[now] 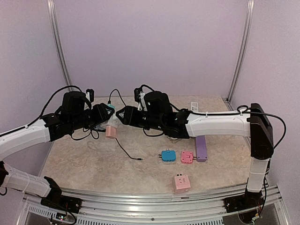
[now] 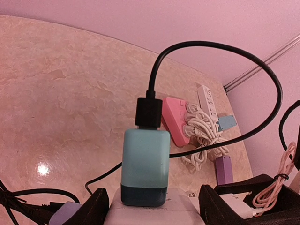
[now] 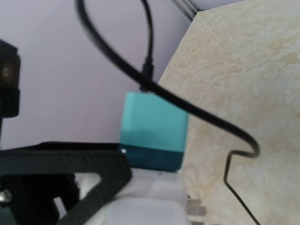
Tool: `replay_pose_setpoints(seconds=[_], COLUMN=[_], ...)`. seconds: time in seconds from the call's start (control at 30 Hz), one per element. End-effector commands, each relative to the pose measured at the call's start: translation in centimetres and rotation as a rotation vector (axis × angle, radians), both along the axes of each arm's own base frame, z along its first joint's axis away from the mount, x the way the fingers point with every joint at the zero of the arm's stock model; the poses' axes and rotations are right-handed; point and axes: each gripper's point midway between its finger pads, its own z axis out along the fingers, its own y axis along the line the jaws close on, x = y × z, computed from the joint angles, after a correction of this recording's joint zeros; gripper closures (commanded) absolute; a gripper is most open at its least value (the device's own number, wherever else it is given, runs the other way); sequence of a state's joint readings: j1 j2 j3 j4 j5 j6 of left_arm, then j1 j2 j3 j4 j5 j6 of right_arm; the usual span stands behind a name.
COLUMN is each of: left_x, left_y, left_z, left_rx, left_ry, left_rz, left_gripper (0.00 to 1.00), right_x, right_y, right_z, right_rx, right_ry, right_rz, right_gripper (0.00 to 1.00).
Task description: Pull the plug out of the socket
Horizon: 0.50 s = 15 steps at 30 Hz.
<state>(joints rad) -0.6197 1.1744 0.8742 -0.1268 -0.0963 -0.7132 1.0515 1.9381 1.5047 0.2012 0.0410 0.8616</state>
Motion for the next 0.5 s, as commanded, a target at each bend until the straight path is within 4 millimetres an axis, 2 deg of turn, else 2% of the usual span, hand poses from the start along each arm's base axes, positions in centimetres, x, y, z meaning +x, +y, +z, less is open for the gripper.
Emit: replay_pose_setpoints(seconds=[0.0, 0.2, 0.47], left_x=[-1.0, -0.9, -1.0], left_y=[-2.3, -2.7, -2.9], left_z=[4.2, 3.8, 4.0], left_rx=[-0.106, -0.098, -0.094], left_ry=[-0.116, -0.101, -0.112], left_rz=[-0.102, -0.108, -0.122], left_gripper=[0.68, 0.68, 0.69], right_x=[1.2, 1.9, 1.6], right_y=[-0.3, -1.2, -1.8], right_z=[-1.0, -0.7, -0.6], right_rx=[-0.037, -0.039, -0.005], right_ry=[-0.018, -0.021, -0.009], right_rz=[-0.03, -0.089, -0.087], right_gripper=[0.52, 0.72, 1.0])
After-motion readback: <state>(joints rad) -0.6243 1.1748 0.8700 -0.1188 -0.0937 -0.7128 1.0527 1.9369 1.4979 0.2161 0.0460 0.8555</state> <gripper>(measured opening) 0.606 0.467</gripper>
